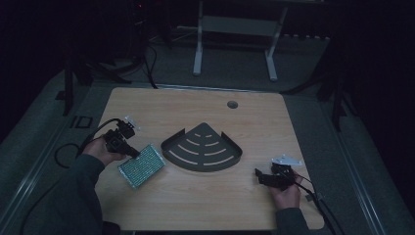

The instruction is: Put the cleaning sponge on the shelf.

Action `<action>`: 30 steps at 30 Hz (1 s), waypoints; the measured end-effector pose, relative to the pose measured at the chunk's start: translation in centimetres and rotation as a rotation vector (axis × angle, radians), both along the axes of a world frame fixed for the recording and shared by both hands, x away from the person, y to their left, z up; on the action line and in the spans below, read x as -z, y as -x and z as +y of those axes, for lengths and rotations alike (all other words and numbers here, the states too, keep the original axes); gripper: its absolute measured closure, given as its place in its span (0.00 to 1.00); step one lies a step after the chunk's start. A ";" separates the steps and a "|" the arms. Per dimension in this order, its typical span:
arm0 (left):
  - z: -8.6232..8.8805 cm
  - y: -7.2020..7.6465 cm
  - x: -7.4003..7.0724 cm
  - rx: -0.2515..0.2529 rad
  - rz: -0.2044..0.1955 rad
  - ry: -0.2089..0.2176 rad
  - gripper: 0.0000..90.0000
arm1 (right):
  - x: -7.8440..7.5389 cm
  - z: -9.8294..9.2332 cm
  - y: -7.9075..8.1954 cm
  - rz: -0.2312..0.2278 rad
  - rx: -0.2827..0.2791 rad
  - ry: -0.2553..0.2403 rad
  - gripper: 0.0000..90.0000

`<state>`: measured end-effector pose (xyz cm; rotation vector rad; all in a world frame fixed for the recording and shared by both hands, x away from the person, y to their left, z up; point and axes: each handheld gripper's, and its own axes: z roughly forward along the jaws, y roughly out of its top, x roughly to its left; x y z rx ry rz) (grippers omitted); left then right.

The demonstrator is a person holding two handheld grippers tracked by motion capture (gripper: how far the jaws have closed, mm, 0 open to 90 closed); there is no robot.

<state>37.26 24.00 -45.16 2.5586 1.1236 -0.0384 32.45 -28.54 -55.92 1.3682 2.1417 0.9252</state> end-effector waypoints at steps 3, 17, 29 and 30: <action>0.0 -0.1 -0.5 0.003 -0.005 0.003 1.00 | 0.0 0.0 0.0 0.000 0.000 0.000 0.22; -0.6 -0.8 -2.4 0.006 -0.041 0.041 1.00 | 0.0 0.0 0.0 0.000 0.001 -0.001 0.22; -0.9 -1.5 -3.3 -0.001 -0.072 0.055 1.00 | 0.0 0.0 0.0 0.000 0.000 0.000 0.22; -1.0 -1.4 -3.4 0.005 -0.074 0.059 1.00 | 0.0 0.0 0.0 0.000 0.000 0.000 0.22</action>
